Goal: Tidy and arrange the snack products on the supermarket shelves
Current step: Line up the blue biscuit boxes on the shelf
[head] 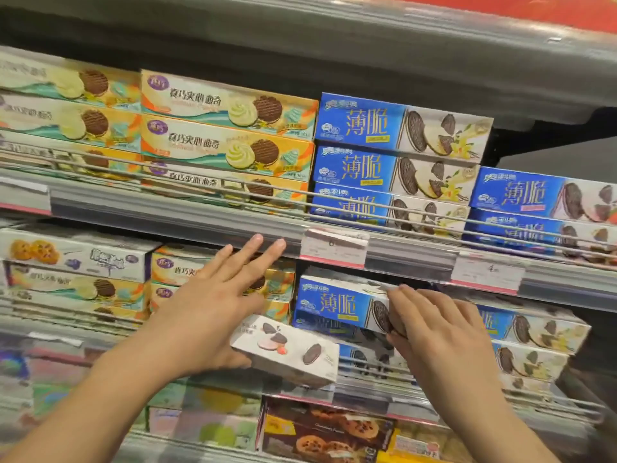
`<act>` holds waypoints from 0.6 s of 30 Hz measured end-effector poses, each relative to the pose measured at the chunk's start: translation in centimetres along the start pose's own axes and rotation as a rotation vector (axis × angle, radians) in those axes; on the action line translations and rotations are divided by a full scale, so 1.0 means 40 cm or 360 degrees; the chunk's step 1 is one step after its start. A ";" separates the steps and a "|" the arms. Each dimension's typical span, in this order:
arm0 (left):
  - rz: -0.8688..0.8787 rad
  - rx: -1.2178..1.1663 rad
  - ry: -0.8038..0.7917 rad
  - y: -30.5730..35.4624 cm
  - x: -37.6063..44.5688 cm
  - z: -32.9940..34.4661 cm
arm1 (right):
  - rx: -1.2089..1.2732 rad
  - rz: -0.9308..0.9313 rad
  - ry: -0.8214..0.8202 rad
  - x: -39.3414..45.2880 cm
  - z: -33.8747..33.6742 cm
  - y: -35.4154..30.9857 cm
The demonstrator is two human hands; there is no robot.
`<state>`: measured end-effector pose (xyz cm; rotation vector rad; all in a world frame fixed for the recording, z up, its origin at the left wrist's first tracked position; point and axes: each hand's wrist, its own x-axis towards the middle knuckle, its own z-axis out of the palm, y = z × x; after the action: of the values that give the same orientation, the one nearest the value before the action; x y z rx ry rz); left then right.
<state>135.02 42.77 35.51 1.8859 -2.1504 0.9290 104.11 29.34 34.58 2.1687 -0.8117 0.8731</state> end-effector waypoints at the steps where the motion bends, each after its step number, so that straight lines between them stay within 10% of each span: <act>1: 0.0003 -0.0009 0.0013 -0.001 0.001 0.001 | -0.0022 0.0013 -0.0021 0.006 0.013 -0.007; 18: -0.0021 -0.0079 0.0102 0.016 0.005 0.005 | 0.0003 0.0094 -0.0004 0.074 0.138 0.021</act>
<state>134.43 42.52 35.21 1.8203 -2.1019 0.9121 107.17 23.85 33.99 2.1572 -0.8802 0.9009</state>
